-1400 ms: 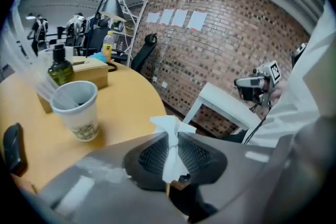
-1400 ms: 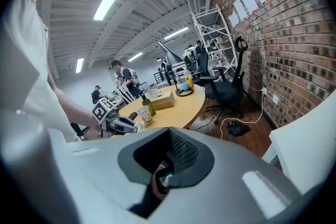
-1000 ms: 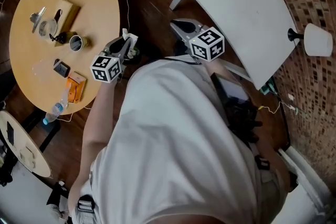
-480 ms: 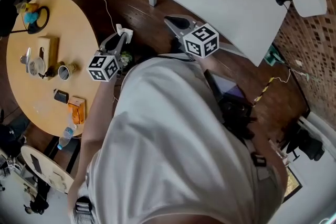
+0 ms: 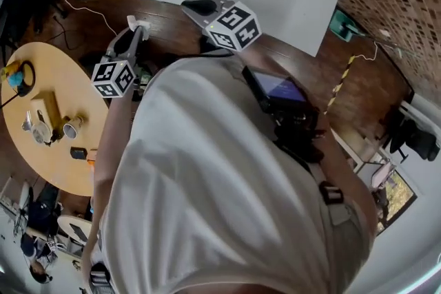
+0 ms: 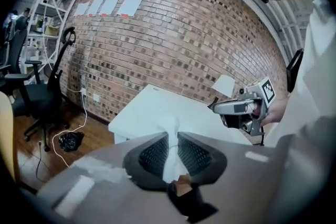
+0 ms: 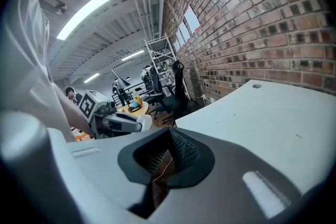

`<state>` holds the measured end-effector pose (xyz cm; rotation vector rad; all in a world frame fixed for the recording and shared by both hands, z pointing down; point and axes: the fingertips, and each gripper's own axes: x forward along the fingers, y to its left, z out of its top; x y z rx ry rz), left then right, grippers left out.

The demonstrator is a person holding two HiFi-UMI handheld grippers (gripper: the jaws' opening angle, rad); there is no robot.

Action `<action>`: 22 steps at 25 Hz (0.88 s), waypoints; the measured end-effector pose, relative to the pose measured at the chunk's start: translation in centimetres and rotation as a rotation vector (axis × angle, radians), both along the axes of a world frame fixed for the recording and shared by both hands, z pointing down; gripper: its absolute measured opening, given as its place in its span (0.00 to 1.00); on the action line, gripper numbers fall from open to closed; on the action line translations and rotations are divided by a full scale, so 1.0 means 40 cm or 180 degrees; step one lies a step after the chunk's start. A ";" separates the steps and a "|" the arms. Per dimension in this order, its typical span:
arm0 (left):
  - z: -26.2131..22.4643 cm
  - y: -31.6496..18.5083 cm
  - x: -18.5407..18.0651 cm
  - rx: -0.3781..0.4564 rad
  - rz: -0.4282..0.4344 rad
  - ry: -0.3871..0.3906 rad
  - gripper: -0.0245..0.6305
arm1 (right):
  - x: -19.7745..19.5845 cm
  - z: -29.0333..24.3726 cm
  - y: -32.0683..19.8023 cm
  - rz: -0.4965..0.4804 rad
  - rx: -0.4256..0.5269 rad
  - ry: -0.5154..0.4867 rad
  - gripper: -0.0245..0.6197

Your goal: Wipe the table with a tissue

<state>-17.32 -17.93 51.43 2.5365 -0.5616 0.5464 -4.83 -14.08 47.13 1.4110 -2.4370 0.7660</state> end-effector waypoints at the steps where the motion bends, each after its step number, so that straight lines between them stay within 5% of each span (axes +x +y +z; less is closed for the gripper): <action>1: -0.005 -0.003 0.042 0.0010 0.0064 -0.0029 0.13 | 0.030 -0.010 -0.005 -0.0005 0.0017 -0.0002 0.05; 5: -0.016 -0.010 0.224 0.0056 0.0365 -0.0148 0.13 | 0.171 -0.034 -0.017 0.0090 0.0092 -0.0063 0.05; 15: 0.000 -0.047 0.490 0.0085 0.0828 -0.0506 0.13 | 0.381 -0.045 0.004 0.0340 0.0235 -0.0254 0.05; 22: 0.029 -0.067 0.560 0.0052 0.0951 -0.0579 0.13 | 0.455 -0.018 0.046 0.0617 0.0105 -0.0313 0.05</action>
